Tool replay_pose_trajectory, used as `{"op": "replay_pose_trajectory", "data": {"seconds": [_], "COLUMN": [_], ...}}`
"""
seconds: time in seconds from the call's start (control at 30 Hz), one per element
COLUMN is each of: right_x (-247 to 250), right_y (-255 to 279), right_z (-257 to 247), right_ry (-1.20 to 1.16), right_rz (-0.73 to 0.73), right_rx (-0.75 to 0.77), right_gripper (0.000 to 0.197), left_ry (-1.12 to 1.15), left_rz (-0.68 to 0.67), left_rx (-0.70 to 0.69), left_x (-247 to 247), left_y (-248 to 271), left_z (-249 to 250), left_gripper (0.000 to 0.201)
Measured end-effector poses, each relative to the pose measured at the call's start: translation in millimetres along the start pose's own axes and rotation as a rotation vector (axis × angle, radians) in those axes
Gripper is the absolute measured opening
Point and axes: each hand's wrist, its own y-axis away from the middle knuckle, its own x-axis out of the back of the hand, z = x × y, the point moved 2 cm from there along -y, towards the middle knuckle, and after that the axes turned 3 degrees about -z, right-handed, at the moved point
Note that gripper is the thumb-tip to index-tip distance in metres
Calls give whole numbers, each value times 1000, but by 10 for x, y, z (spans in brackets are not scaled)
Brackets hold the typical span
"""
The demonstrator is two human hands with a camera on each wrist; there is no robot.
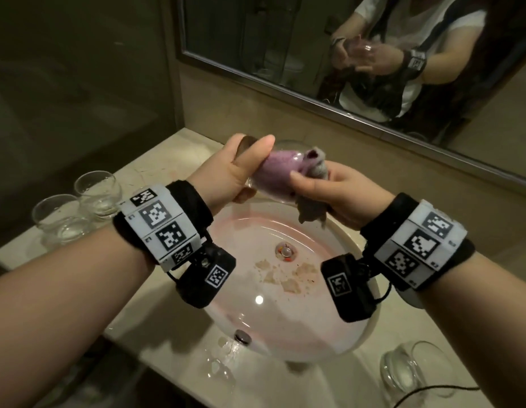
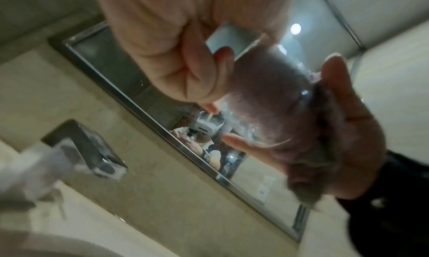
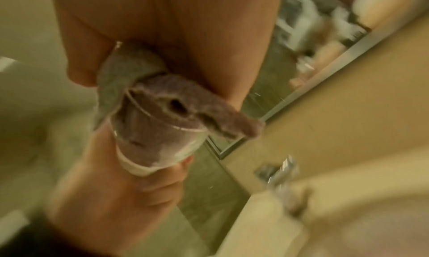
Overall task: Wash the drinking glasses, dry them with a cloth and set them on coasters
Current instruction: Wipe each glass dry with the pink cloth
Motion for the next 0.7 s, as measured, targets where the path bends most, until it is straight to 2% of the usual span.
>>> {"op": "replay_pose_trajectory", "data": {"seconds": [0.1, 0.17, 0.23, 0.3, 0.37, 0.4, 0.47, 0.53, 0.57, 0.63, 0.7], "right_x": [-27, -26, 10, 45, 28, 4, -51, -85, -89, -83, -44], "right_y": [-16, -47, -54, -16, 14, 9, -5, -27, -28, -30, -82], "right_z": [86, 103, 88, 69, 53, 39, -3, 16, 42, 50, 73], "right_ry": [-346, -390, -278, -36, 263, 392, 565, 608, 527, 211, -74], "right_rz": [18, 78, 180, 234, 215, 214, 203, 166, 157, 182, 161], "right_rx": [93, 98, 68, 61, 107, 119, 132, 111, 96, 70, 51], "right_gripper": [43, 42, 37, 36, 18, 12, 10, 8, 6, 24, 38], "left_ry": [-187, -252, -196, 26, 209, 274, 361, 298, 207, 14, -182], "left_rz": [-94, -178, -244, -291, -306, -314, -294, -181, -103, 37, 105], "left_rx": [-261, -297, -172, 64, 302, 374, 396, 309, 237, 60, -227], "left_x": [60, 122, 149, 134, 95, 76, 36, 8, -2, -9, 3], "left_y": [21, 13, 13, 0, 5, 3, -3, -35, -36, -11, 38], "left_z": [101, 90, 31, -38, -58, -52, -10, 21, 29, 13, -4], "left_gripper": [55, 63, 66, 79, 89, 90, 79, 59, 53, 42, 31]}}
